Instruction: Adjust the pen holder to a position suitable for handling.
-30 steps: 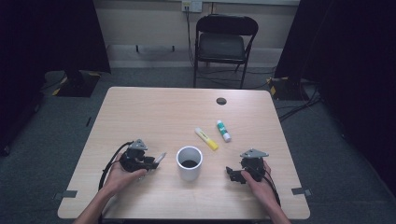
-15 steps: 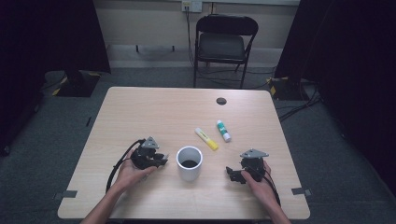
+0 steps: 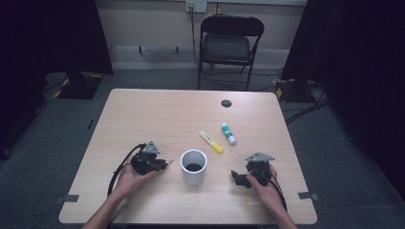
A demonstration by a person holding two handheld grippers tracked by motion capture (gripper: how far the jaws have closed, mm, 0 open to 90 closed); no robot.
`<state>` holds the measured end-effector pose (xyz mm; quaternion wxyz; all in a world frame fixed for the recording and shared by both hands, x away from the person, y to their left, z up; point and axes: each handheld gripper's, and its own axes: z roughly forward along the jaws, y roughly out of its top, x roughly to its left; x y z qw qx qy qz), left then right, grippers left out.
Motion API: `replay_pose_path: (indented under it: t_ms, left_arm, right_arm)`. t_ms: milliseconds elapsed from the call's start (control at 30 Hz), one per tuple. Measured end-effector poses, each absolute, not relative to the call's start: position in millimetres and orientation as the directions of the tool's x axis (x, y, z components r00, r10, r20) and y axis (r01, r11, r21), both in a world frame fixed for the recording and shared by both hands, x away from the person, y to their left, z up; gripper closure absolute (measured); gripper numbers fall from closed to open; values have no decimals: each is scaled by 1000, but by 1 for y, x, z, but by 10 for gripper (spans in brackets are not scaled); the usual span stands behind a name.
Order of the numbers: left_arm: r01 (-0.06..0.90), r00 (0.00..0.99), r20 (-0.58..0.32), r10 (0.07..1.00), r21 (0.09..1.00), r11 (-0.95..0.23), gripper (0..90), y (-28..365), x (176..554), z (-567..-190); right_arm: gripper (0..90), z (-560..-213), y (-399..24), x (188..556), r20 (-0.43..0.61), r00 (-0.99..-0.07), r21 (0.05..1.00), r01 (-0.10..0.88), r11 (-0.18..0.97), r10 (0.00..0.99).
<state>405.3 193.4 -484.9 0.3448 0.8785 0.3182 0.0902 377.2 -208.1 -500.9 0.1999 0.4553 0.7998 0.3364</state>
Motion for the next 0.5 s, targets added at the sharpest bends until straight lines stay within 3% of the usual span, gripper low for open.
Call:
replay_pose_path:
  t_ms: [500]
  left_arm:
    - [488, 776, -38, 630, 668, -561, 799, 190, 401, -485]
  right_arm:
    - [57, -501, -208, 377, -14, -506, 720, 593, 360, 862]
